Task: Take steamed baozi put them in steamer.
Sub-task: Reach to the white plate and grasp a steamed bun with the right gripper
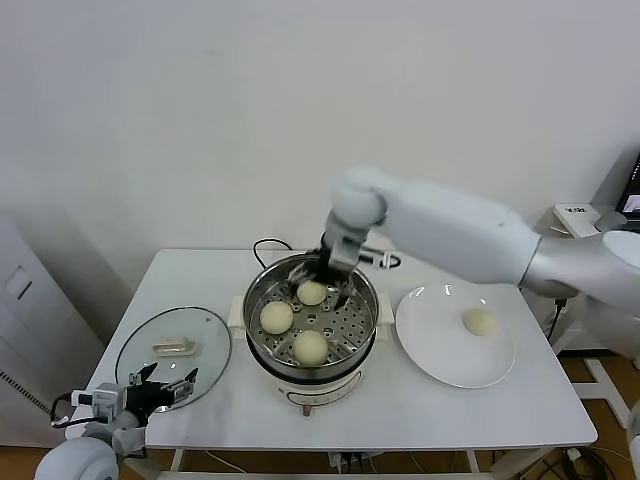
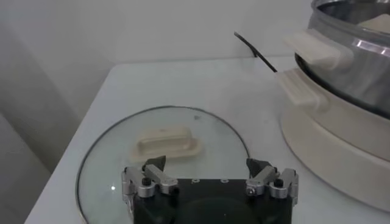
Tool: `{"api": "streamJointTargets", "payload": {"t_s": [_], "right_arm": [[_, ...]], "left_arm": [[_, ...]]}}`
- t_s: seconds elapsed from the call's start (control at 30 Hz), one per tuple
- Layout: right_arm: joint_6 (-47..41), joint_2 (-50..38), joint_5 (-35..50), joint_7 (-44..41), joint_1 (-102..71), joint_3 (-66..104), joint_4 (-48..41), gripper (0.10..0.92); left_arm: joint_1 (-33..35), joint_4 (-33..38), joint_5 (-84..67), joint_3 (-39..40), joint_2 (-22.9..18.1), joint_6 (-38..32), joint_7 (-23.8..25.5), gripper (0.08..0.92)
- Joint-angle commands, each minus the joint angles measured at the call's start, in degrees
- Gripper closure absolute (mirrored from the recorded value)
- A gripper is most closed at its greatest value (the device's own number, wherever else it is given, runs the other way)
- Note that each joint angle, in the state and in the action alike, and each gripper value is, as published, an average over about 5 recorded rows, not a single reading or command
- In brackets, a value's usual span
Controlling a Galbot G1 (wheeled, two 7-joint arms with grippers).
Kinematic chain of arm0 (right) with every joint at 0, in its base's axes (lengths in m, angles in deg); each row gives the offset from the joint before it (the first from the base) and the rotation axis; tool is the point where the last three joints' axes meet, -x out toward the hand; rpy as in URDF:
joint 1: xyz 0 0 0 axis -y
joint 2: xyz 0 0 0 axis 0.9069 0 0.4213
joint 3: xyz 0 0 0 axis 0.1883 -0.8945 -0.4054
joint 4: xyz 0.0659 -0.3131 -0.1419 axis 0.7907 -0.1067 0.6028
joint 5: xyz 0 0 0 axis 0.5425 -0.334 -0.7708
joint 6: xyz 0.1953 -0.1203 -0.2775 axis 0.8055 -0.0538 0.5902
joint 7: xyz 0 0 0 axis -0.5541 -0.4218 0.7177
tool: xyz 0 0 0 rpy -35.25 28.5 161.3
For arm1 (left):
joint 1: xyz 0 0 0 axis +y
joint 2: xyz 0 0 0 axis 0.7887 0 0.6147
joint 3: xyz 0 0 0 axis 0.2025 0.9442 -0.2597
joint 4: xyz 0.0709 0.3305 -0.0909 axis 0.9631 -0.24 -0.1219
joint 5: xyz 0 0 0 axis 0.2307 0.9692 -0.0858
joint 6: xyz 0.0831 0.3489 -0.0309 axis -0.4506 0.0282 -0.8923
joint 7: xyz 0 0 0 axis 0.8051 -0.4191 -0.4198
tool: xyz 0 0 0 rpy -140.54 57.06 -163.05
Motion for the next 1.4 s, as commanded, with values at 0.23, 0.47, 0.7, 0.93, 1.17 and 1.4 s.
{"api": "streamJointTargets", "payload": {"t_s": [0.23, 0.47, 0.7, 0.93, 1.17, 1.4], "right_arm": [[-16.1, -16.7, 8.3, -4.9, 5.1, -0.4, -19.4, 0.203], [-17.2, -21.3, 5.3, -5.1, -0.6, 0.2, -24.3, 0.203], [-14.2, -17.7, -4.8, -4.2, -10.9, 10.1, -33.4, 0.203], [-10.9, -14.5, -13.0, -2.9, -17.2, 17.1, -40.6, 0.203], [-8.8, -13.5, -17.4, 0.7, -21.9, 23.4, -43.4, 0.203], [-8.4, -12.2, -18.3, 3.3, -25.2, 27.1, -44.6, 0.203]], "left_arm": [[0.4, -0.2, -0.7, -0.9, 0.0, -0.2, 0.0, 0.177], [-0.1, -0.6, -0.7, -0.9, 0.1, -0.1, 0.0, 0.177], [-0.1, -0.5, -0.7, -0.8, 0.1, 0.0, -0.1, 0.177], [-0.6, -0.5, -0.7, -0.2, 0.2, 0.1, -0.1, 0.177], [-1.9, -1.5, -0.7, 1.3, 0.5, 0.2, 0.0, 0.177], [-2.7, -1.7, -0.7, 2.2, 0.6, 0.3, 0.0, 0.177]]}}
